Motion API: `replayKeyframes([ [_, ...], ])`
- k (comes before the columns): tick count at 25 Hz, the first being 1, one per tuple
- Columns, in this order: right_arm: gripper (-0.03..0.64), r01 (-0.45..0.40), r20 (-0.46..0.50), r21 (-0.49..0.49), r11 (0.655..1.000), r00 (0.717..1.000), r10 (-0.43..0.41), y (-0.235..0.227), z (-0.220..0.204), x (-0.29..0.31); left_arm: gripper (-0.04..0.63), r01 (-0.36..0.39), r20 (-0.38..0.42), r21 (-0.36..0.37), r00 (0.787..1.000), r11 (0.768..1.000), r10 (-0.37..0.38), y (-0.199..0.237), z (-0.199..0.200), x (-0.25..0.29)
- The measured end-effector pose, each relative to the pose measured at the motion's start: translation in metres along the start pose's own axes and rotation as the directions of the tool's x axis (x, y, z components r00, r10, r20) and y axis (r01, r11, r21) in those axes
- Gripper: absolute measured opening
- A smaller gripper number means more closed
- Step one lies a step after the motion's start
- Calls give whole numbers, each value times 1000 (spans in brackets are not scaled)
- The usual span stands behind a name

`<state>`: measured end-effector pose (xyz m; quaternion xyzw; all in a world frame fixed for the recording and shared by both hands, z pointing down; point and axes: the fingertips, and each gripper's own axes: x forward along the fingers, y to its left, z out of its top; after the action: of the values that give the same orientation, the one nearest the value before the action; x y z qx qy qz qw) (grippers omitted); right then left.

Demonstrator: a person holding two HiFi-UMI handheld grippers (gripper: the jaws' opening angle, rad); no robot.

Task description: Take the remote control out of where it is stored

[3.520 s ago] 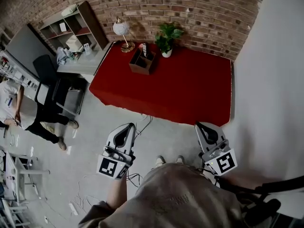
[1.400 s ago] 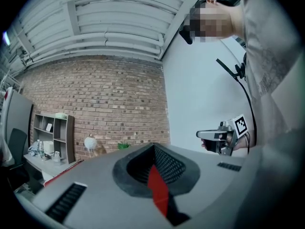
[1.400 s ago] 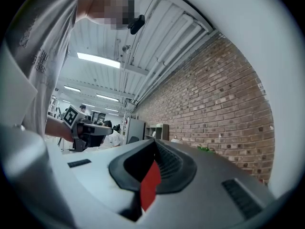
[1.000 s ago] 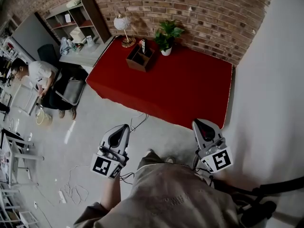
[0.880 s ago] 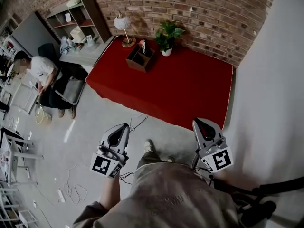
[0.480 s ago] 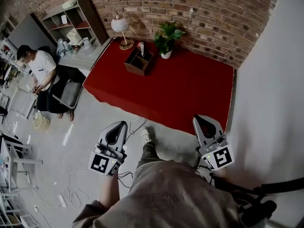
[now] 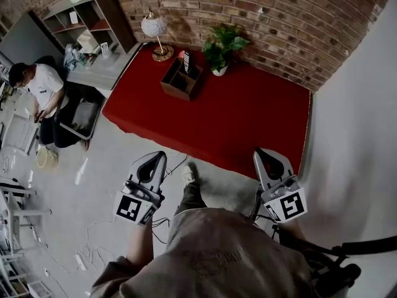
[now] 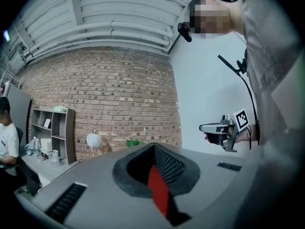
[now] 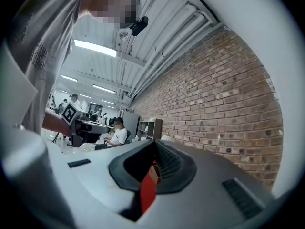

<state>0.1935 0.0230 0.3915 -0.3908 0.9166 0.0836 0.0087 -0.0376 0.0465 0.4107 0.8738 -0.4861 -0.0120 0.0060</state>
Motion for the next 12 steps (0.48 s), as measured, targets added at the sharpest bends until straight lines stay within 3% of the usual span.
replayKeyframes([
  [3,12,6,-9,2,1000,1000,-6,-8,-4,26,-2,2,7,-41,1000,999,-2,25,-3,11],
  [12,12,2,-31,10,1000,1000,-1,-18,-10,118,-2,-17,-11,-11,1000,1000,17,115,3,35],
])
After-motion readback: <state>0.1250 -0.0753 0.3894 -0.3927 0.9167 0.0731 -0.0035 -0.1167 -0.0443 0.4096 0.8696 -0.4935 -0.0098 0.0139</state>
